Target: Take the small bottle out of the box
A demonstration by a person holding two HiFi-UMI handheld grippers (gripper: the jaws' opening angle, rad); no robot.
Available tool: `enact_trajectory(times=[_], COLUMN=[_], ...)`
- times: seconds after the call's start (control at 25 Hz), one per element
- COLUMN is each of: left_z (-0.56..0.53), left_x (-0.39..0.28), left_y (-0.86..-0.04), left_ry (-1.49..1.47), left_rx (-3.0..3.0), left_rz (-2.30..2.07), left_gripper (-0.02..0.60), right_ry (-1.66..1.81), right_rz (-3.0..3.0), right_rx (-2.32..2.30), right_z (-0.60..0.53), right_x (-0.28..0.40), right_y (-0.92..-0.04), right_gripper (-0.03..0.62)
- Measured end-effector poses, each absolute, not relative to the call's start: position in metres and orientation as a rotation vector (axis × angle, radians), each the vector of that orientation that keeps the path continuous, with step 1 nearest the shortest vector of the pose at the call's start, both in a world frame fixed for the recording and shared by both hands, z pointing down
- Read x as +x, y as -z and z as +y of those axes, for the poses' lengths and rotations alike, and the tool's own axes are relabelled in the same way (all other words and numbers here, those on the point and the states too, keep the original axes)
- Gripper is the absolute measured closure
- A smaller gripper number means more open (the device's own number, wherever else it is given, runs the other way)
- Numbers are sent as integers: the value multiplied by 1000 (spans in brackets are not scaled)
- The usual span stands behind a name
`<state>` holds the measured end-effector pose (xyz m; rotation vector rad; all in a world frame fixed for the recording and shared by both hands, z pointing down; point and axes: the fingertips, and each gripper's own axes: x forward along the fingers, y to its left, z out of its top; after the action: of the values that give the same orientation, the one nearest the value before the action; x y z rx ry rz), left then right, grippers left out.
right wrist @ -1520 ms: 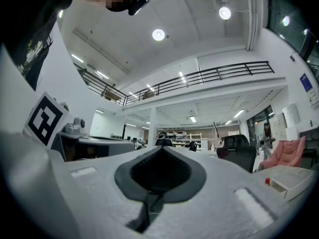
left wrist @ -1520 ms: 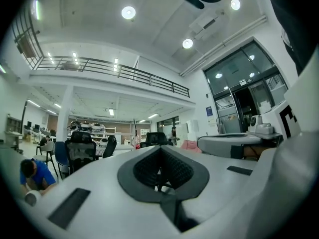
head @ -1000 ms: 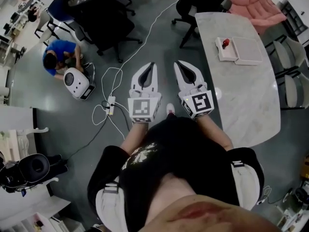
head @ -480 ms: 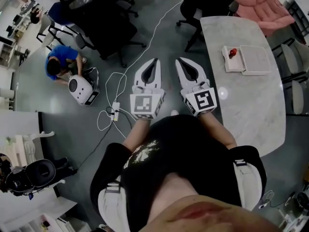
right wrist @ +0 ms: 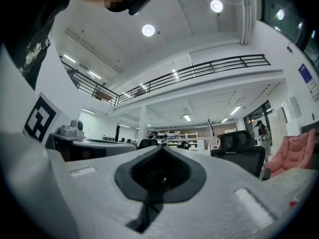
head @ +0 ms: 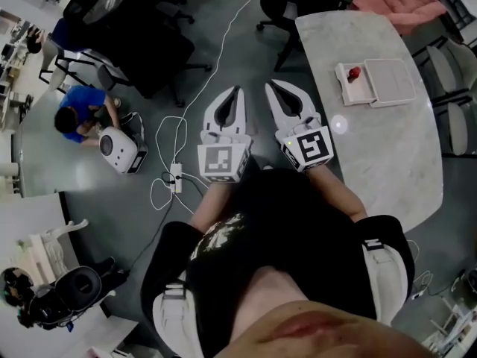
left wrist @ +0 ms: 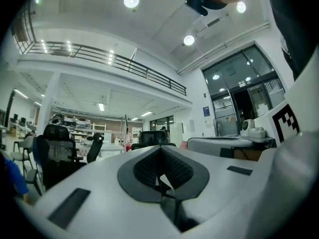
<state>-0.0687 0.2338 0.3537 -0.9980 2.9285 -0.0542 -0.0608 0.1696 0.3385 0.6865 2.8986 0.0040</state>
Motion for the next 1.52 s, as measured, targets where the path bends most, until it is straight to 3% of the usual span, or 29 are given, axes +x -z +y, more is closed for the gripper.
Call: enact_trajectory(times=[0.6, 1.0, 1.28, 1.52], left_z=[100, 32, -2, -47], left_x=[-234, -303, -335, -312], left_y=[-347, -336, -349, -359], left_ry=[69, 0, 18, -56], left_rx=[-1588, -1933, -2162, -2426], left_rz=[2638, 2441, 2253, 2031], left_gripper=[578, 578, 578, 578], right_ry=[-29, -14, -52, -79], right_rz=[3024, 3061, 3045, 3002], right_rx=[89, -303, -588, -903], right_z=[55, -9, -32, -60], right_x=[-202, -264, -281, -253], right_y=[-349, -355, -360, -366], right_gripper=[599, 599, 599, 599])
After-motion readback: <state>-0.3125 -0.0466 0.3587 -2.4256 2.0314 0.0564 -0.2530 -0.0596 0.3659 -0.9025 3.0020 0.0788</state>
